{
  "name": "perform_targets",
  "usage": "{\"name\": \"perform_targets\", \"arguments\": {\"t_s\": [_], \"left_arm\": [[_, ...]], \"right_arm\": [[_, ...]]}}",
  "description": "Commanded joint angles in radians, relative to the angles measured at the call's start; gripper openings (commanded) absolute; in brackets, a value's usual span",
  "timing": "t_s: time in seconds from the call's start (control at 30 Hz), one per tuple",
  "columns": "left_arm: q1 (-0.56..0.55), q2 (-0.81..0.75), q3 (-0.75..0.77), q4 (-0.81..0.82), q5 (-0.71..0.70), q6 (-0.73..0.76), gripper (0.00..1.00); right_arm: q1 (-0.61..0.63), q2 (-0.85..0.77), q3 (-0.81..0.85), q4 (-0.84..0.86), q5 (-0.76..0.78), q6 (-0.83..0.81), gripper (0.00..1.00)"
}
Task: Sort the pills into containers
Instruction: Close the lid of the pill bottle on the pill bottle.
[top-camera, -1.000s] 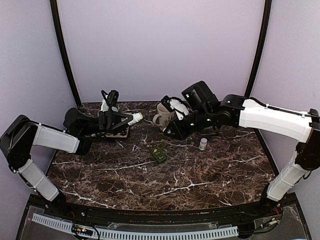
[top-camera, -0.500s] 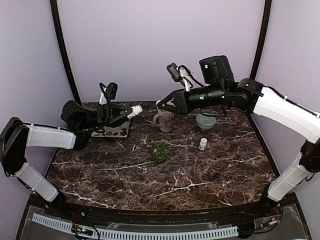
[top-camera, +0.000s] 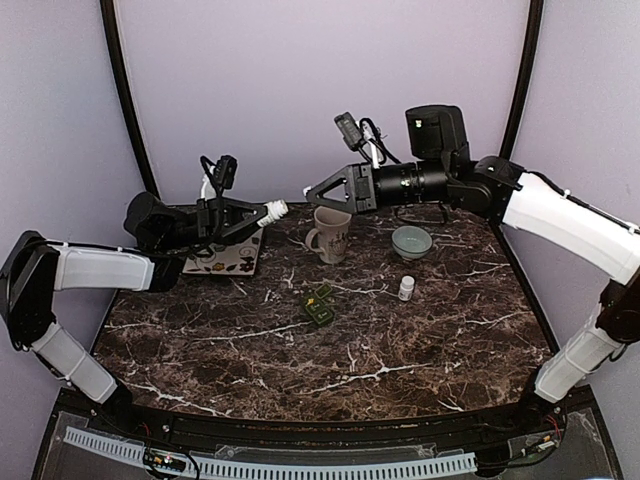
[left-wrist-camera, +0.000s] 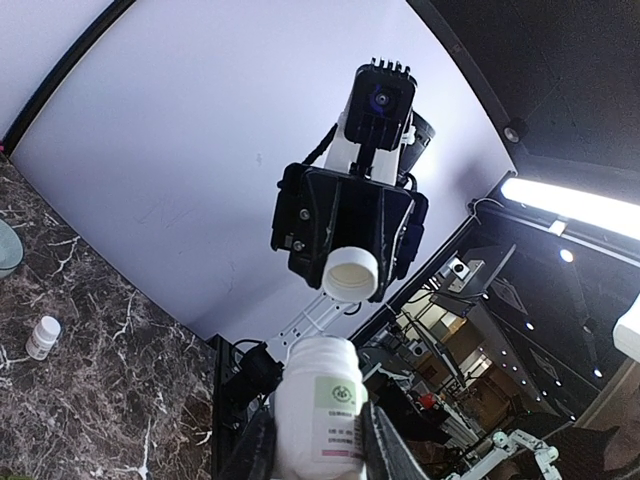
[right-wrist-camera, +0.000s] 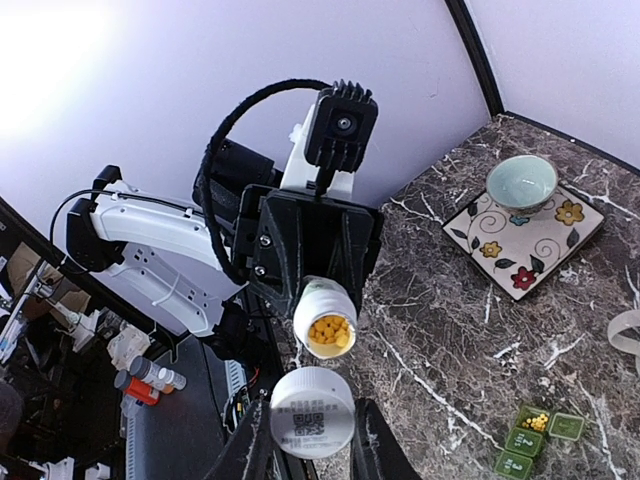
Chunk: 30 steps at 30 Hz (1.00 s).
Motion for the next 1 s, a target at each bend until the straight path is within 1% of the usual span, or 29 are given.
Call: {"name": "perform_targets", "arguments": {"t_s": [0.0,0.73,0.97], "left_arm": [[-0.008,0.014,0.042,0.042,0.006,0.007,0.02],[-0.014,0.075,0.100,0.068,0.017,-0.017,0.02],[-0.013,0.076,0.096,0.068,0.017,-0.015,0.02]], "right_arm": [[-0.007,0.023,-0.011,0.087,-0.045,0.035,0.02],[-0.010,0.113,0.022,0.114,-0.020,0.042,0.01],[-0.020,0.105,0.014,0.140,-0.018,0.056,0.01]]}}
